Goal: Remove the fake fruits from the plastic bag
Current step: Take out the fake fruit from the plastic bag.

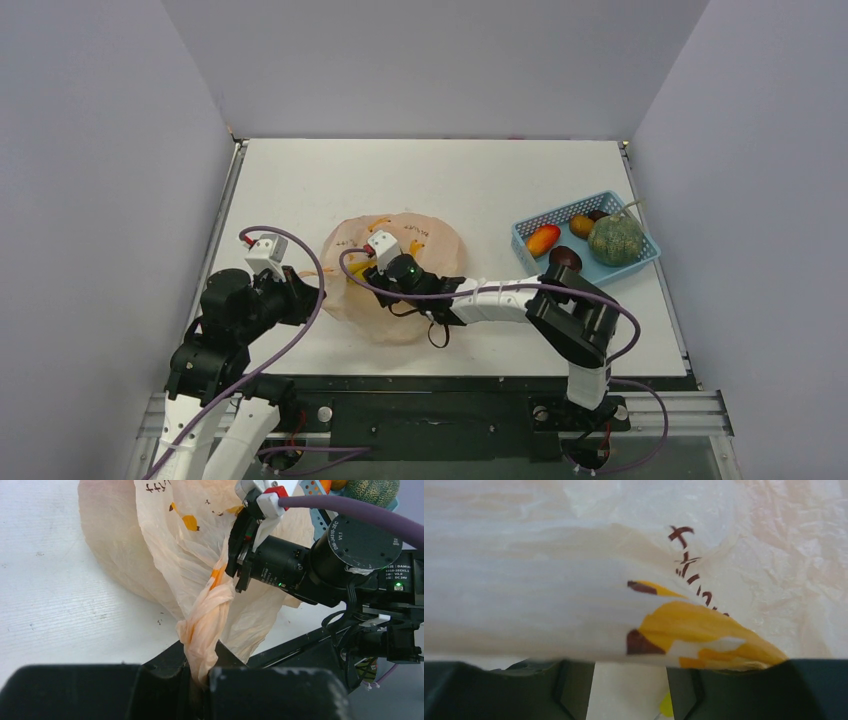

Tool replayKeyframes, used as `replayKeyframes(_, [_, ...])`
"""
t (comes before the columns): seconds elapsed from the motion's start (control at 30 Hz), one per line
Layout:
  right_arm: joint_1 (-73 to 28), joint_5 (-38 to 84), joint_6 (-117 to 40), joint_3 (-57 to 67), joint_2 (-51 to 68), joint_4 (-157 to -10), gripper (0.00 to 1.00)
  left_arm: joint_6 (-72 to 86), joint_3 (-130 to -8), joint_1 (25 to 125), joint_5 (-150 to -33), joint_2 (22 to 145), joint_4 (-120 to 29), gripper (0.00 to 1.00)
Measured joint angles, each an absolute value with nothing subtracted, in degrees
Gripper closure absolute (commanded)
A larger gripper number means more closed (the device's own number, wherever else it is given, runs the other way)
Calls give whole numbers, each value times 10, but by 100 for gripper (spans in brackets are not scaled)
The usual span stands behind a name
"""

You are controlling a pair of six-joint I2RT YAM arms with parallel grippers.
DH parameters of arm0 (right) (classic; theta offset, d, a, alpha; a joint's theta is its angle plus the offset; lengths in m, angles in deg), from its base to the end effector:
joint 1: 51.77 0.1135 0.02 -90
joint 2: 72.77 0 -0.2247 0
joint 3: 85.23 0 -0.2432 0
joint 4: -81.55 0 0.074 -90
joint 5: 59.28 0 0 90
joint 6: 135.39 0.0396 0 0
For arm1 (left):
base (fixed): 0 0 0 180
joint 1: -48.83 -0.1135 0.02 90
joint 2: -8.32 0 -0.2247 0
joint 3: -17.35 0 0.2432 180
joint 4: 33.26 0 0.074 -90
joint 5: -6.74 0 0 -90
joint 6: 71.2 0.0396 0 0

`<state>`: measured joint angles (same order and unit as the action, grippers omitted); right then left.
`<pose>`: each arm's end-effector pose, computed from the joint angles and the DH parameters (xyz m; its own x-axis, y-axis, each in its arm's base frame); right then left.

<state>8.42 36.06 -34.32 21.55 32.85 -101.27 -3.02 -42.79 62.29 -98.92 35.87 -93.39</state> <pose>0.1943 0.3318 0.1436 -0.3990 -0.3118 -0.8623 -0.7612 0.6369 0.1219 0.1192 -0.0395 0.2966 -0.5873 -0.2274 -0.7768 0.2570 0.8576 -0.4454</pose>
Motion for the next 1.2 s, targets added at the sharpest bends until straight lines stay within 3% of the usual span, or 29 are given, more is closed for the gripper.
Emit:
replayKeyframes(0.27, [67,442,-391,178,357,-969,43,-30,-428,623,-989,359,-934,100])
replayKeyframes(0.53, [38,436,-395,171,400,-960,45,-30,-428,623,-992,360,-934,100])
replayKeyframes(0.87, [39,409,-389,162,414,-958,77,-30,-426,623,-991,367,-933,100])
replayKeyframes(0.97, [49,410,-392,163,407,-948,95,-30,-426,623,-989,362,-933,100])
replayKeyframes(1.03, [61,413,-395,167,395,-938,100,-30,-426,623,-989,360,-933,100])
replayKeyframes(1.2, [93,419,-399,169,351,-913,100,-30,-426,623,-989,360,-933,100])
